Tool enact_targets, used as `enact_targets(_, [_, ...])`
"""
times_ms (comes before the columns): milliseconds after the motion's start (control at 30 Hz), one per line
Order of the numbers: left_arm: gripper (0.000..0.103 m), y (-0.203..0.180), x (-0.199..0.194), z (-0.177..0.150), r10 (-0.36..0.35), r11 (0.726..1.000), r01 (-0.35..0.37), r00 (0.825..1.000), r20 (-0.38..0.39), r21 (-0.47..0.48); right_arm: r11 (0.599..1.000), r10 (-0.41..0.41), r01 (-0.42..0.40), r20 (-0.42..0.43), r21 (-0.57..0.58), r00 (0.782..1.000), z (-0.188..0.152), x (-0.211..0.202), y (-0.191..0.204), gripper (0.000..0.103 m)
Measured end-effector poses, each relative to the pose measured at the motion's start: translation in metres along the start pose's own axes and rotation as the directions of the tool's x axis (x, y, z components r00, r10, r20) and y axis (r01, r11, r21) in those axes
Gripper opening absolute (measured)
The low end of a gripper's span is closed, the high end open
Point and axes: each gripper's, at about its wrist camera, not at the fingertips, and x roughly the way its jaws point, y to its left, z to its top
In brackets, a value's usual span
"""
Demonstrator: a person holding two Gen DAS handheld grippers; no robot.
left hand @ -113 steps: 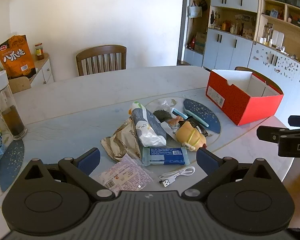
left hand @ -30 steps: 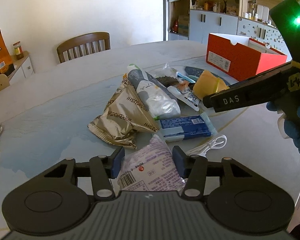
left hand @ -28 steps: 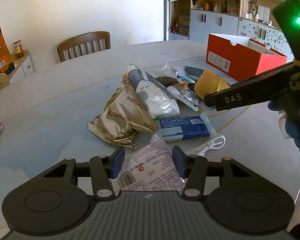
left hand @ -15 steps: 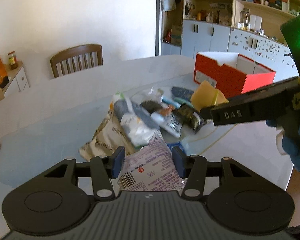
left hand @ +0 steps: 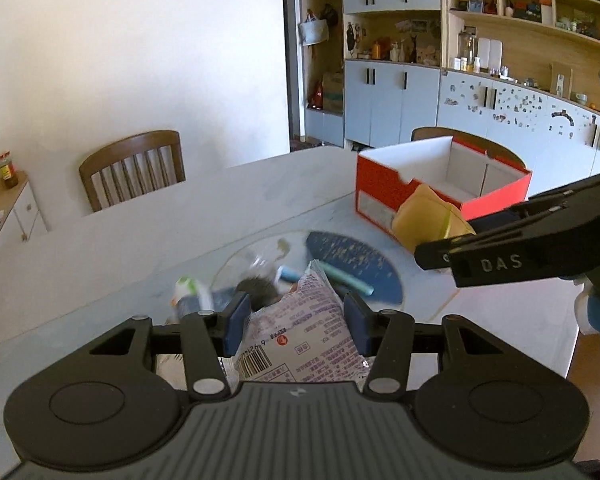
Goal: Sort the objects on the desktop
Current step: 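Carry the wrapper in the left gripper and the pig toy in the right gripper to the red box, then lower both held items into the red box and open both grippers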
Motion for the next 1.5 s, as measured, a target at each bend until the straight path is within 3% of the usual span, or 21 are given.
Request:
enact_targets(800, [0.05,-0.128,0.091,0.116,-0.053,0.998,0.053,0.998,0.033,0.018,0.998,0.044,-0.044,-0.012,-0.053,0.999,0.064,0.009,-0.174,0.052])
enact_targets(1500, [0.05,-0.192,0.191,0.172,-0.122,0.987,0.128,0.991,-0.063,0.092,0.995,0.021,-0.028,-0.072,-0.093,0.997,0.095,0.06,-0.272,0.053])
